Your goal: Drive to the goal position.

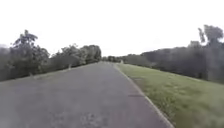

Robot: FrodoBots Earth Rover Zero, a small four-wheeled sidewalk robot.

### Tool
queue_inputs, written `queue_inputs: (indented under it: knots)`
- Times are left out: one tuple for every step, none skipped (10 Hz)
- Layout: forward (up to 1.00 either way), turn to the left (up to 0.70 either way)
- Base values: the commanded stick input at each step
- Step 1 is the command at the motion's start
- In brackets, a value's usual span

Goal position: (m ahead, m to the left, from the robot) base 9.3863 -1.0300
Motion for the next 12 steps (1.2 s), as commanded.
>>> queue_inputs:
  knots:
    - [1.0, 0.16]
    - [1.0, 0.2]
    - [1.0, 0.01]
    - [1.0, 0.0]
    - [1.0, 0.0]
    - [1.0, 0.0]
    - [1.0, 0.11]
    - [1.0, 0.26]
    - [1.0, 0.27]
    - [1.0, 0.15]
    - [1.0, 0.0]
    - [1.0, 0.0]
